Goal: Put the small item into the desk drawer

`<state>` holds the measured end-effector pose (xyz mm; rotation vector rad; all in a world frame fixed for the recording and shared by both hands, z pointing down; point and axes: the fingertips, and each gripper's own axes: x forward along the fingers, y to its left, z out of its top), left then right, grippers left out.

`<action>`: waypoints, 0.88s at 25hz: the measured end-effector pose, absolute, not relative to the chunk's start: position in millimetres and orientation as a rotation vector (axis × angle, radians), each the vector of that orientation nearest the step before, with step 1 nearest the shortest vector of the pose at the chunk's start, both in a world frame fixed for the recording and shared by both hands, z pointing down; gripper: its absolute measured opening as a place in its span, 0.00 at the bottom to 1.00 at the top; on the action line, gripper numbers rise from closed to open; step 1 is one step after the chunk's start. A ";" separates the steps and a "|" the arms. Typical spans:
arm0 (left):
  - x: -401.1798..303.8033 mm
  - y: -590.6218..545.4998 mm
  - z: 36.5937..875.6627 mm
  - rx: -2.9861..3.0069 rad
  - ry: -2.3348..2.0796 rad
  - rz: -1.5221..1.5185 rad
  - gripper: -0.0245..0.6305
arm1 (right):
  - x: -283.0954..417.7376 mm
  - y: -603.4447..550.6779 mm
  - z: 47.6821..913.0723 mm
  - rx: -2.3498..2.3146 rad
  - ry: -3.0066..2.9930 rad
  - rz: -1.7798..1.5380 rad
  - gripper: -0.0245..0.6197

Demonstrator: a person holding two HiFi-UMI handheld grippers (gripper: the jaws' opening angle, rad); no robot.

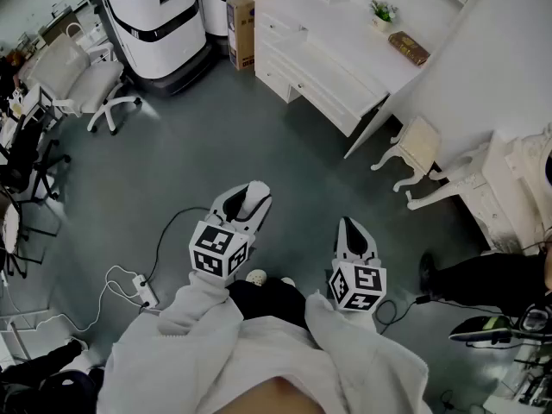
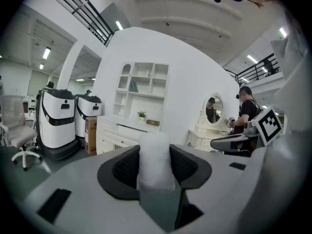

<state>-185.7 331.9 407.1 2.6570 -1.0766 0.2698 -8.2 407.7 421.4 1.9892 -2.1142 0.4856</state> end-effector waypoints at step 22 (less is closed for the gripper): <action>-198.4 341.6 409.6 2.715 -0.956 0.241 0.33 | -30.9 412.8 428.9 2.076 -2.084 0.523 0.09</action>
